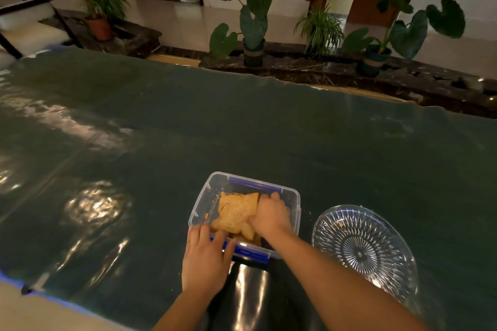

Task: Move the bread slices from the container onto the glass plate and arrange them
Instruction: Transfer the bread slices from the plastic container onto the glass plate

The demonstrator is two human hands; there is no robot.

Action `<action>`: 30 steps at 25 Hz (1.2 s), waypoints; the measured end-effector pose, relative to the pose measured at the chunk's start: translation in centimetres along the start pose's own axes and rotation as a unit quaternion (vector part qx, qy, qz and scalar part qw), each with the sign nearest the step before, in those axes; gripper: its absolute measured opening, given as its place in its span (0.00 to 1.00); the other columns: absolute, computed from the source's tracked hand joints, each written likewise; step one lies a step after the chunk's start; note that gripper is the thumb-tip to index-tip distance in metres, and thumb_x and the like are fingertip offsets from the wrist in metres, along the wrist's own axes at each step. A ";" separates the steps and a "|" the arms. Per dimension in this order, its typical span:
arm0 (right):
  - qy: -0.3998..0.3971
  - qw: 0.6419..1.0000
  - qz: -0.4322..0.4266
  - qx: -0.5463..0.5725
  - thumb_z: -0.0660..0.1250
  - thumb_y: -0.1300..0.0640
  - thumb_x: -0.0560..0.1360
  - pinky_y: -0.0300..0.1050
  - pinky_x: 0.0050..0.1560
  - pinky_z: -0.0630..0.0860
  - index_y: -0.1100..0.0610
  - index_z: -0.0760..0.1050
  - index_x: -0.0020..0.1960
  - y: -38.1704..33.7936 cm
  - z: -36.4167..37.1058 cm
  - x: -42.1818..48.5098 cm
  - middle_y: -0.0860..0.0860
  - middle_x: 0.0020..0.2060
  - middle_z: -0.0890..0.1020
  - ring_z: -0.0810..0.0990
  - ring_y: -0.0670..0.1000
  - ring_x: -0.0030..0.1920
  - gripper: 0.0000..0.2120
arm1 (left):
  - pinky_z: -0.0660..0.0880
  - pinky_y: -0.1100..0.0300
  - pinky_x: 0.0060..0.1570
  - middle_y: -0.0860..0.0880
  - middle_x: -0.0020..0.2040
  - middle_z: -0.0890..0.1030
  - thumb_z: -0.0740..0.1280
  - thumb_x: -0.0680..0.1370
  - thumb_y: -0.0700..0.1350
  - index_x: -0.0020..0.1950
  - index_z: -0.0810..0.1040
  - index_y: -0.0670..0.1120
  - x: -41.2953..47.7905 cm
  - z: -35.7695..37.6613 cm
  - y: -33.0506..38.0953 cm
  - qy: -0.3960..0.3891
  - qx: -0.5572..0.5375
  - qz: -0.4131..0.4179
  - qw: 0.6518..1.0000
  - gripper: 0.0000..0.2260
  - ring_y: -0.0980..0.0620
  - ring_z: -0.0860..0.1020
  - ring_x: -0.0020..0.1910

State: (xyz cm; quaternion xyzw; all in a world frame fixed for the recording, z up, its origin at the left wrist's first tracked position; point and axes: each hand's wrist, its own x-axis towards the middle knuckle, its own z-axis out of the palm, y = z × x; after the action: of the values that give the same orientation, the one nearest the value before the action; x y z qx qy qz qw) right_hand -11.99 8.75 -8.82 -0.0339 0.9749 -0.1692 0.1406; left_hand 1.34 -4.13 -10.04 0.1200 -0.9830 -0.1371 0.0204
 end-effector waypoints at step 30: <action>0.032 0.809 0.196 0.553 0.77 0.66 0.64 0.65 0.52 0.81 0.60 0.73 0.56 23.3 -11.7 -7.2 0.60 0.53 0.82 0.84 0.62 0.50 0.22 | 0.60 0.40 0.71 0.42 0.55 0.80 0.59 0.78 0.59 0.52 0.83 0.50 1.0 0.8 2.0 -0.015 0.040 -0.046 0.998 0.18 0.40 0.70 0.64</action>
State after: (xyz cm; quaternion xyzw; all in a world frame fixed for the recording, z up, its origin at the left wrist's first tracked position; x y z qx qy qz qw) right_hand -8.84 35.26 -4.25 0.2465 0.7063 -0.6500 0.1342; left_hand -0.12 -2.34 -10.24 0.1633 -0.9815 -0.0998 -0.0055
